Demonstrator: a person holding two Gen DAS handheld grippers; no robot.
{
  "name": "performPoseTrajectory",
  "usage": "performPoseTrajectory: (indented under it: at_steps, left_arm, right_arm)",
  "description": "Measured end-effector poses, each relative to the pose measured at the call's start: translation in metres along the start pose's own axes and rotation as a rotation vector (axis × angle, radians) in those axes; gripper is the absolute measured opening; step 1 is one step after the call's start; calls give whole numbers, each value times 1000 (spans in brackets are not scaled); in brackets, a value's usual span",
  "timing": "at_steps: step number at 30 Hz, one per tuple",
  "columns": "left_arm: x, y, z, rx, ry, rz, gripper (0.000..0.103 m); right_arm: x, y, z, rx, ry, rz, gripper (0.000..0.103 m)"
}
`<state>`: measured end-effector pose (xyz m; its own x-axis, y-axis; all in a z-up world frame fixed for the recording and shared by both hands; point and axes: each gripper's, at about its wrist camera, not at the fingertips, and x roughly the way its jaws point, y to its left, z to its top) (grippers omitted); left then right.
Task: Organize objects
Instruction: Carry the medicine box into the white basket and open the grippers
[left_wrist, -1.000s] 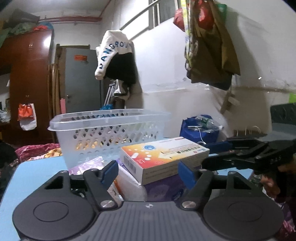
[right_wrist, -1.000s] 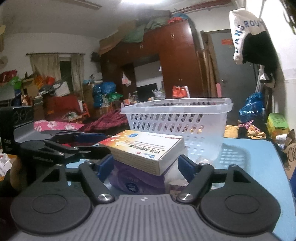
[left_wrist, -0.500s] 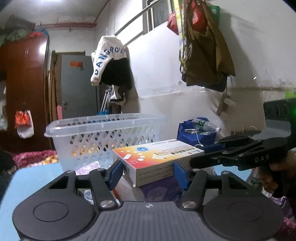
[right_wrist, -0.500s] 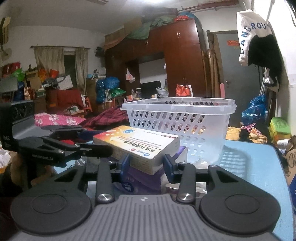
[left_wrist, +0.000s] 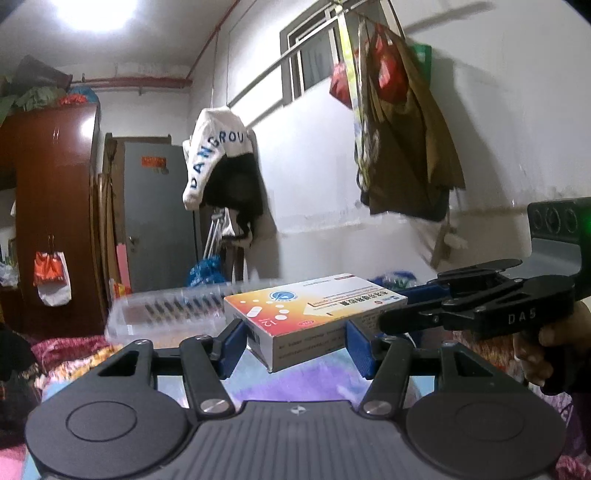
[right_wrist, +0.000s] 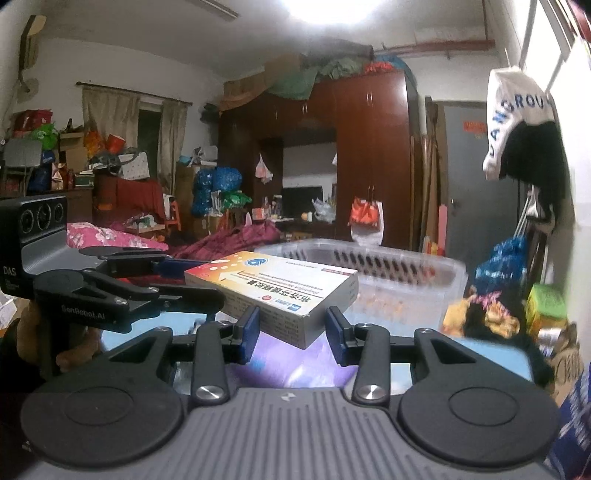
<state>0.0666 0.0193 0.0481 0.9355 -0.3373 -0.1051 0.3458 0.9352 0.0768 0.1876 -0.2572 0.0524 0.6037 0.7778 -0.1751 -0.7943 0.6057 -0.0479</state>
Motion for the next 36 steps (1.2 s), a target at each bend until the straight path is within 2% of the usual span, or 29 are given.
performPoseTrajectory:
  at_steps: [6, 11, 14, 19, 24, 30, 33, 34, 35, 36]
  left_arm:
    - [35, 22, 59, 12, -2, 27, 62]
    - [93, 56, 82, -13, 92, 26, 62]
    - [132, 83, 78, -73, 181, 13, 63]
    - [190, 118, 53, -163, 361, 17, 64]
    - [223, 133, 38, -206, 496, 32, 68]
    - [227, 135, 27, -202, 554, 64, 73]
    - [218, 138, 33, -230, 541, 74, 75]
    - [213, 135, 38, -223, 522, 72, 81]
    - [203, 131, 42, -206, 491, 80, 88]
    - [193, 127, 46, -193, 463, 92, 91]
  right_arm:
    - [22, -21, 51, -18, -12, -3, 43]
    - [63, -49, 69, -12, 34, -25, 43]
    - [91, -69, 65, 20, 89, -30, 43]
    - [154, -87, 45, 55, 254, -51, 44]
    - [191, -88, 32, 49, 411, -83, 44]
    - [207, -83, 29, 17, 531, -108, 45]
    - [204, -87, 32, 29, 522, -108, 50]
    - [199, -87, 35, 28, 507, -117, 59]
    - [195, -86, 39, 25, 483, -125, 72]
    - [183, -81, 43, 21, 452, -131, 78]
